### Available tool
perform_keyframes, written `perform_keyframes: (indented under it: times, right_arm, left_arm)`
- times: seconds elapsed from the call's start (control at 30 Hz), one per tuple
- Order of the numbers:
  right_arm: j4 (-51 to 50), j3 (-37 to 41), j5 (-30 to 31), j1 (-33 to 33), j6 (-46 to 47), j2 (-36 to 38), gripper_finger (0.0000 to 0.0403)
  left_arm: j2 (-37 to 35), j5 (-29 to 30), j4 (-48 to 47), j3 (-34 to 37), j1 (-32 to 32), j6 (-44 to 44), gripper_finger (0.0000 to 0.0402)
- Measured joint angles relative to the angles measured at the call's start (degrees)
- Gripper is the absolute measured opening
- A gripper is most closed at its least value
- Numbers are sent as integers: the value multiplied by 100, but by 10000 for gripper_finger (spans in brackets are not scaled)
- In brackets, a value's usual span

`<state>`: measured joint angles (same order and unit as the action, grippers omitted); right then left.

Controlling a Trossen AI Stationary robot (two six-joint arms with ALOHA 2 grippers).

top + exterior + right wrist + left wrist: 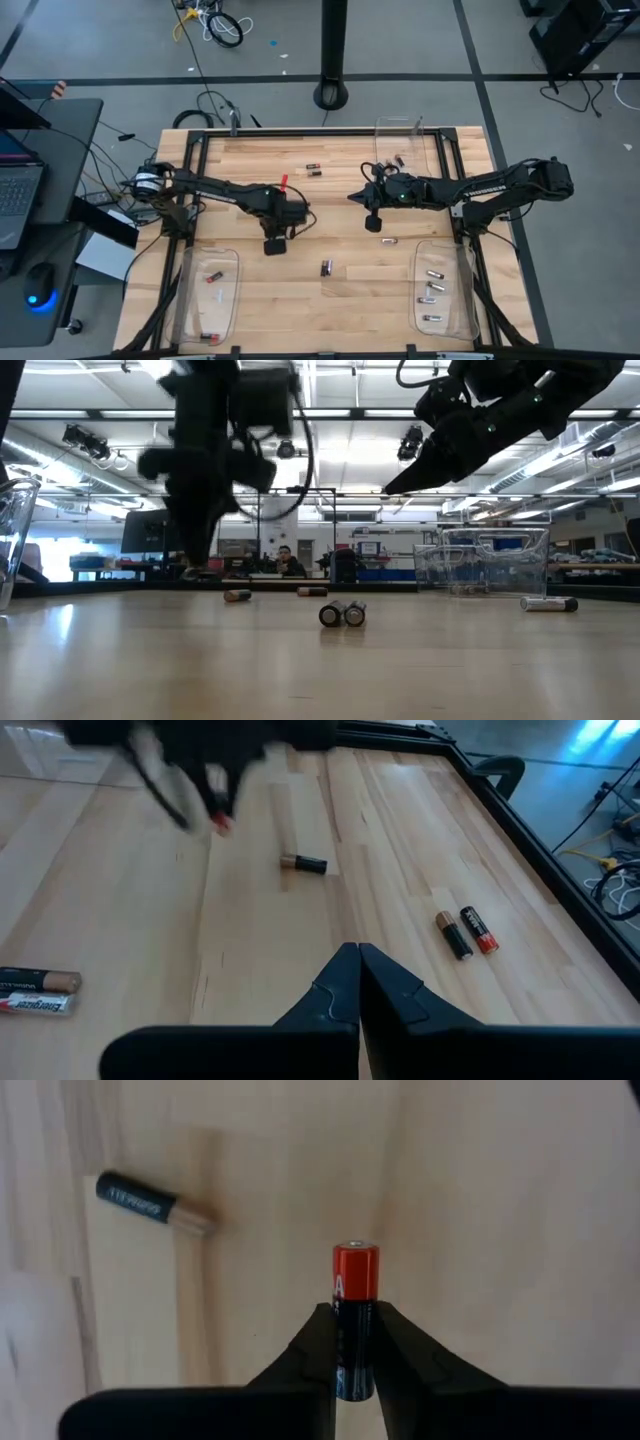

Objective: Sort batteries
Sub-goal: Put the orange battery into the bottom left transparent bin

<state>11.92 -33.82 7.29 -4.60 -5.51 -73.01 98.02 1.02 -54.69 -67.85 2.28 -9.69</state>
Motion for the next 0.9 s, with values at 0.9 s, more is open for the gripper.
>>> perform_keyframes:
  times: [0.9]
  right_arm:
    - [50,2,-153,0,82,0,9]
  left_arm:
    - [-819,-390,-3001,-1617,4533,-5850,46]
